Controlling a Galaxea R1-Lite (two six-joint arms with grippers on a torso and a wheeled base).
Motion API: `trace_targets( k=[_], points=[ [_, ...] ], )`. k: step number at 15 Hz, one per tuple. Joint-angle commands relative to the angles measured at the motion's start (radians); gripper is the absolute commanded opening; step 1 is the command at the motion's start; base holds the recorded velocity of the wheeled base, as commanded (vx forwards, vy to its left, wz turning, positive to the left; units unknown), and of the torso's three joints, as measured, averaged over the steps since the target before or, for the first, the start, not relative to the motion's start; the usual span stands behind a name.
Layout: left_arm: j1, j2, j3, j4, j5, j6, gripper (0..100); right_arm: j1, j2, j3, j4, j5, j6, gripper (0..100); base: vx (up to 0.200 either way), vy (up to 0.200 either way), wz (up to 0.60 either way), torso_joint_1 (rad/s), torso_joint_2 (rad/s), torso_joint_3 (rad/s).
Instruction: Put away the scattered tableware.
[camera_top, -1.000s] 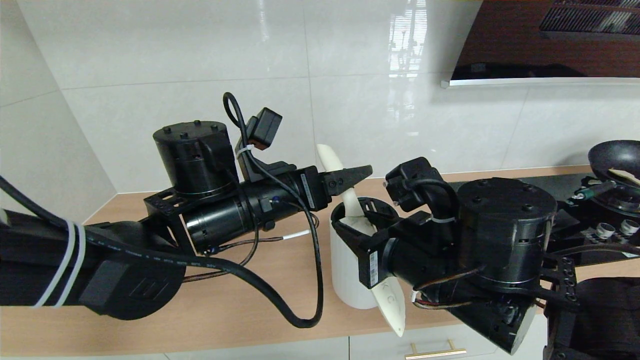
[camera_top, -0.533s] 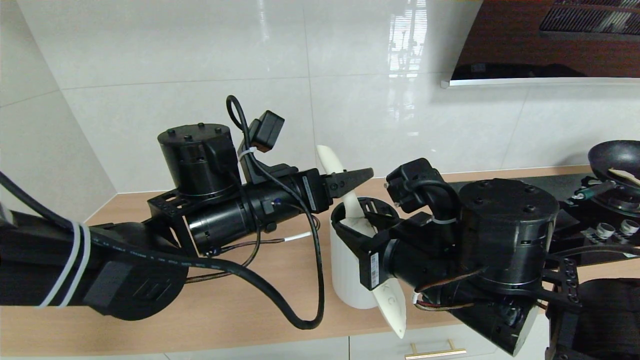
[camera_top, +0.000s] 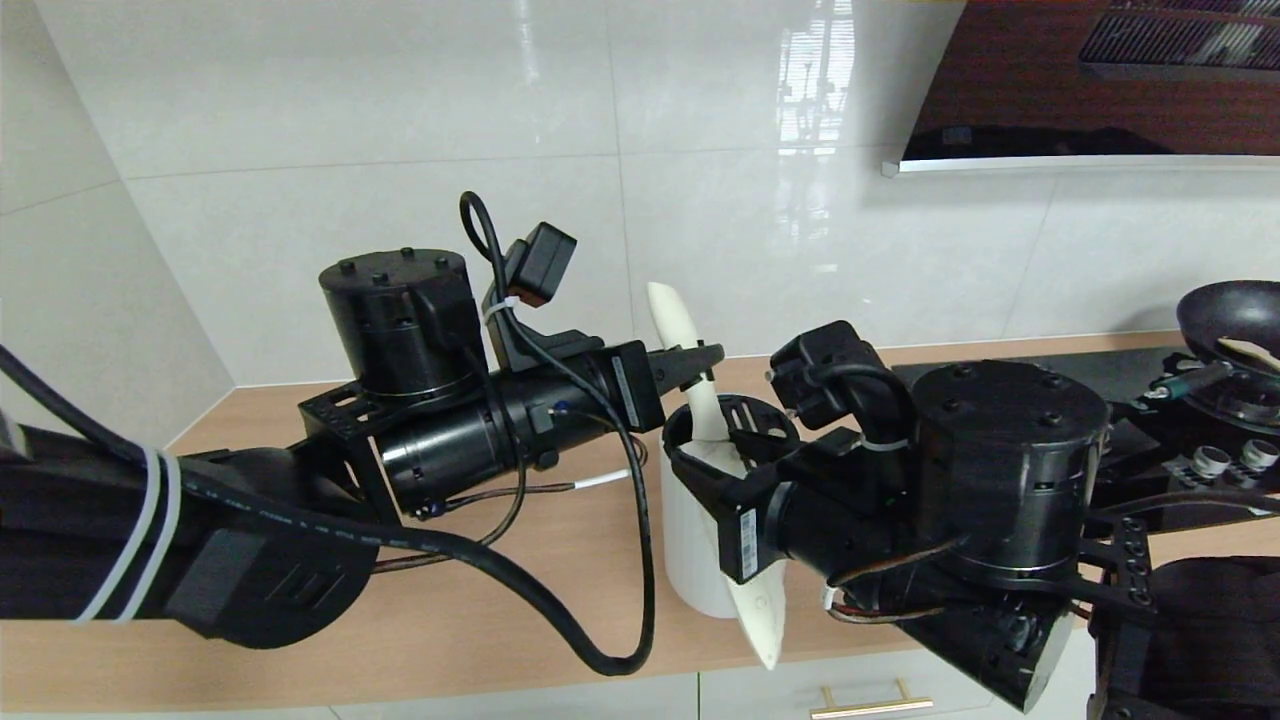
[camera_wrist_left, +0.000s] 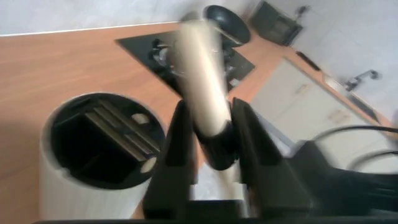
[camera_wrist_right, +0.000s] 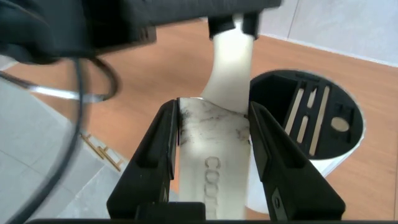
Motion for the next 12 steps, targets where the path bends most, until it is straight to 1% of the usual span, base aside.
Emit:
trace_targets(
  k=[1,7,8,9,10,11,12],
  points=[
    [0.0,-0.005,0.0,0.002,0.001,-0.001,0,0.0,0.001,-0.002,-0.002,-0.002,0.0,0,0.0,0.0,0.0,0.0,0.0,0.0],
    [0.0,-0.012,0.0,-0.001,0.002,-0.005,0,0.0,-0.001,-0.001,-0.002,-0.004,0.0,0,0.0,0.0,0.0,0.0,0.0,0.0],
    [0.0,-0.018,0.0,0.0,0.001,-0.007,0,0.0,-0.001,-0.001,-0.002,-0.004,0.0,100,0.0,0.0,0.0,0.0,0.0,0.0],
    [0.0,-0.025,0.0,0.002,0.001,-0.015,0,0.0,-0.001,-0.001,-0.002,-0.004,0.0,100,0.0,0.0,0.0,0.0,0.0,0.0],
    [0.0,-0.043,-0.003,0.0,-0.003,-0.067,0,0.0,-0.002,-0.001,-0.002,-0.004,0.001,100,0.0,0.0,0.0,0.0,0.0,0.0],
    [0.0,-0.055,-0.005,0.002,-0.004,-0.09,0,0.0,-0.004,-0.001,-0.008,-0.004,0.0,100,0.0,0.0,0.0,0.0,0.0,0.0],
    [0.001,-0.057,-0.005,0.0,-0.006,-0.09,0,0.0,-0.007,0.001,-0.013,-0.004,0.0,100,0.0,0.0,0.0,0.0,0.0,0.0]
  ],
)
